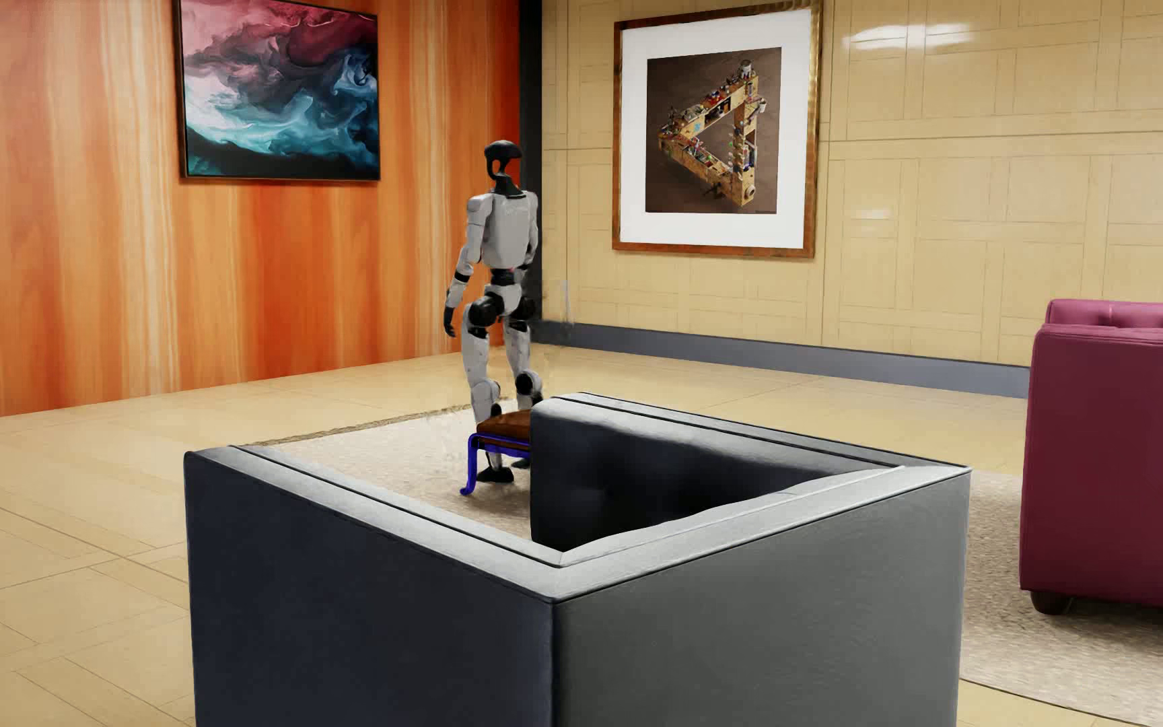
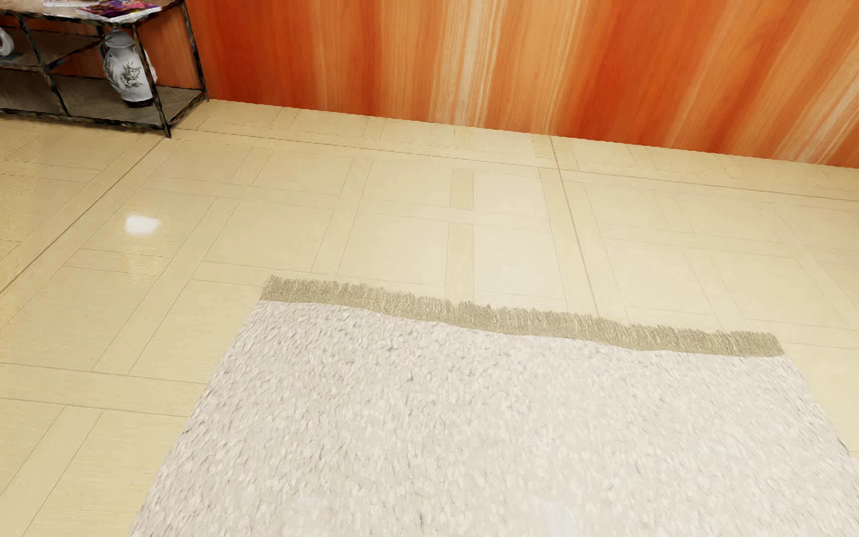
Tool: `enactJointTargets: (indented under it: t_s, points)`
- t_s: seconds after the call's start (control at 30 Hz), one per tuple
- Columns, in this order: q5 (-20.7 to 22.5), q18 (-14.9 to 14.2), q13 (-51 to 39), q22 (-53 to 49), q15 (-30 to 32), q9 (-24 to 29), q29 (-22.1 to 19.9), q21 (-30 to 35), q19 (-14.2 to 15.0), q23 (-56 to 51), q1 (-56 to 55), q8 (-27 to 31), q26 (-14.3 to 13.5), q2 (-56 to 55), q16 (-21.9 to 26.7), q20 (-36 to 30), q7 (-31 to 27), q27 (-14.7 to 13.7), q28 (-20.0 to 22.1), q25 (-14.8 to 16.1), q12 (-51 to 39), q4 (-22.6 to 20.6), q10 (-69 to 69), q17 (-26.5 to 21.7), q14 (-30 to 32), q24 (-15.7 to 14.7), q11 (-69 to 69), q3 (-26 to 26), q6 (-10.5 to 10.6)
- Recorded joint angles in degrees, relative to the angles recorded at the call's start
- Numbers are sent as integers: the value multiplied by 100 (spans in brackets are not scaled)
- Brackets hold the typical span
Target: Take a seat on the chair
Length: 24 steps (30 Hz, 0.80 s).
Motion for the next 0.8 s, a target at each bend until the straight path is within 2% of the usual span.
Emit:
enactJointTargets:
  t_s: [0.03, 0.07, 0.1, 0.13, 0.17, 0.23, 0.3, 0.37, 0.57, 0.67, 0.8]
  points:
    - [8, 17, -47, -52, -5, 23, -58, 46, -15, -90, -13, -14, 126, -4, 171, -72, -7, -44, 42, -150, -98, -4, 5, 2, 15, -141, 3, 19, -14]
    - [2, -12, -109, -212, -15, 25, -115, 76, -11, -123, -5, -35, 188, 22, 401, -153, 15, 24, -52, -66, -123, 12, 22, -161, 11, -80, 3, 21, -9]
    - [-12, -38, -191, -344, -7, 8, 62, 86, 22, -138, -19, -48, 53, 1, 640, -215, 31, -36, -216, -37, -151, 30, 19, -350, 14, 126, 4, 15, 0]
    - [-8, -29, -259, -434, -11, 1, 280, 122, 23, -203, -22, -66, -68, -13, 854, -216, 50, -136, -312, -222, -173, 25, 19, -543, 11, 333, 17, 18, 7]
    - [0, -13, -296, -400, -9, 9, 318, 189, 16, -208, 25, -76, -109, 15, 1008, -170, 68, -184, -361, -340, -184, 15, 7, -704, 5, 421, 16, 20, 15]
    - [6, -22, -359, -14, -11, -2, -43, 110, 3, 148, 52, -67, -3, 41, 1135, -77, 75, -278, -82, -370, -212, 20, 5, -853, -8, 278, 10, 12, 12]
    - [12, -46, -390, 437, -16, -17, -683, -80, 3, 750, 90, -79, 150, 86, 1123, 63, 120, -204, 346, -102, -216, 35, 0, -831, -24, 26, -12, 12, 2]
    - [21, -33, -370, 641, -24, -44, -1072, -204, -3, 1125, 119, -77, 213, 63, 1087, 144, 141, -101, 557, 171, -170, 34, -3, -788, -40, -19, 33, 15, 2]
    - [10, -27, -56, 207, -4, -69, -609, -111, 19, 605, 116, -67, 41, 86, 811, 88, 126, -266, 262, -138, 53, 30, -3, -681, -47, 216, -15, 13, -9]
    - [-6, -13, -40, 130, 22, 4, -491, -53, 23, 478, 111, -69, 60, 58, 505, -76, 121, -231, 189, -96, -1, 13, -12, -462, -19, 228, 11, 9, -14]
    - [-10, 58, -235, -157, 7, 285, -231, 143, -17, 244, 39, -27, 129, -120, 354, -332, 90, -6, -86, 127, -223, -22, 64, -325, 43, 143, 289, -3, -7]
